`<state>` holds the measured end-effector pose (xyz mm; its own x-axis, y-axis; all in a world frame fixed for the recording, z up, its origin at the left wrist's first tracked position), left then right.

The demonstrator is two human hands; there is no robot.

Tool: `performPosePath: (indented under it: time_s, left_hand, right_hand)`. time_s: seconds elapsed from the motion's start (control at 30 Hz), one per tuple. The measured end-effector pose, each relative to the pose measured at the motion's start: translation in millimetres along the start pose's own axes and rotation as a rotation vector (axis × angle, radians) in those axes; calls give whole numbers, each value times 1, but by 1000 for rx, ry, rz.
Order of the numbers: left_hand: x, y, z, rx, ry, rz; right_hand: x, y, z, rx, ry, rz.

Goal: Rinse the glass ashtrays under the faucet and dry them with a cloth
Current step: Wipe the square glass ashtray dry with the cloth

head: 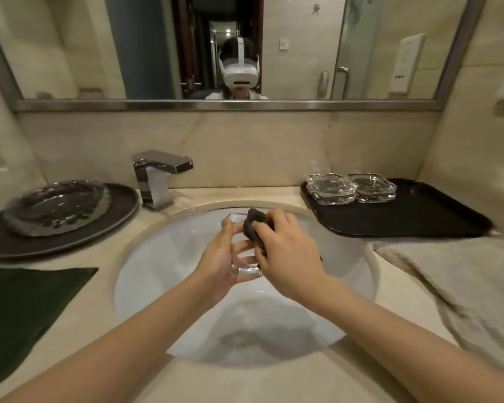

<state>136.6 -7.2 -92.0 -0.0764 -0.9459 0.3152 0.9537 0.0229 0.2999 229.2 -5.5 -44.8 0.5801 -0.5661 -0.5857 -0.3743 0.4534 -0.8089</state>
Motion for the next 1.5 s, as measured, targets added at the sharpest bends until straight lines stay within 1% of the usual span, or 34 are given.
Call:
performPosePath:
  time_s: [0.1, 0.2, 0.3, 0.37, 0.4, 0.43, 0.53, 0.63, 0.73, 0.8, 0.9, 0.97, 1.03, 1.07, 1.1, 1.13, 1.17, 1.2, 1.3, 1.37, 1.4, 1.43, 1.47, 1.5]
  left_hand:
    - [-9, -5, -3, 10, 42, 34]
    - [-13, -13, -2, 44, 56, 51]
    - [-14, -20, -3, 57, 65, 103]
    - [-14, -21, -2, 30, 79, 118]
    - [-13, -20, -2, 16, 85, 114]
    - [-13, -18, -1, 1, 88, 109]
    - [-14, -13, -3, -31, 76, 93]
    - [-15, -9, -6, -59, 61, 56]
    - [-13, -5, -8, -82, 55, 13]
    - [-13, -8, -6, -81, 86, 31]
    - [-13, -17, -3, -88, 118, 72]
    - [-13, -20, -1, -83, 126, 96]
    - [-13, -19, -1, -63, 113, 96]
    - [-13, -17, -1, -57, 107, 93]
    - [-13, -15, -1, -58, 103, 87]
    - [-13, -13, -1, -57, 97, 79]
    - [-13, -13, -2, -47, 86, 76]
    - [-14, -13, -3, -33, 69, 77]
    - [-16, -14, -8, -26, 4, 79]
    - [-16, -12, -12, -23, -40, 66]
    - [-15, -11, -13, -23, -50, 59]
    - [-15, -10, -14, -22, -53, 55]
    - [-15, -10, -15, -19, -52, 55]
    - [-15, -10, -16, -22, -50, 59]
  right_hand:
    - [-2, 21, -2, -151, 4, -93]
    - [-1, 22, -8, -279, -78, -192]
    - [2, 22, -8, -266, -156, -300]
    - [3, 20, -2, -145, -204, -341]
    - [3, 17, 0, -59, -226, -337]
    - [3, 12, 2, 30, -244, -291]
    - [0, 0, 10, 211, -197, -129]
    - [-3, -3, 13, 271, -145, -61]
    - [-2, 2, 5, 125, -135, 7]
    - [1, 10, -9, -29, -167, -13]
    - [6, 18, -17, -229, -230, -130]
    - [6, 14, -14, -252, -252, -197]
    - [3, 12, -6, -190, -242, -287]
    - [2, 11, 0, -183, -226, -310]
    - [0, 8, 5, -226, -187, -288]
    - [-3, 0, 12, -318, -114, -208]
    - [-5, -9, 21, -448, -2, -109]
    - [-6, -17, 31, -619, 114, -8]
    - [-4, -19, 43, -1348, 354, 235]
    - [-4, -10, 38, -1725, 497, 327]
    - [-4, -4, 34, -1802, 541, 331]
    - [-4, 1, 31, -1767, 541, 312]
    - [-3, 4, 30, -1583, 494, 272]
    - [-1, 3, 31, -1281, 404, 232]
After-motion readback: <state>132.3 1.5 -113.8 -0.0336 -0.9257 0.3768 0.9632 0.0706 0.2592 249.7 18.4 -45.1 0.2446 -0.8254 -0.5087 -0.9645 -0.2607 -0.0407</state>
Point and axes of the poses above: each hand's wrist, its own x-axis away from the middle knuckle, its own y-axis out of the palm, z = x × y, the point moved 7 cm from there along -x, towards the middle knuckle, and after that the axes turned 12 degrees about -y, right-handed, at the moved point
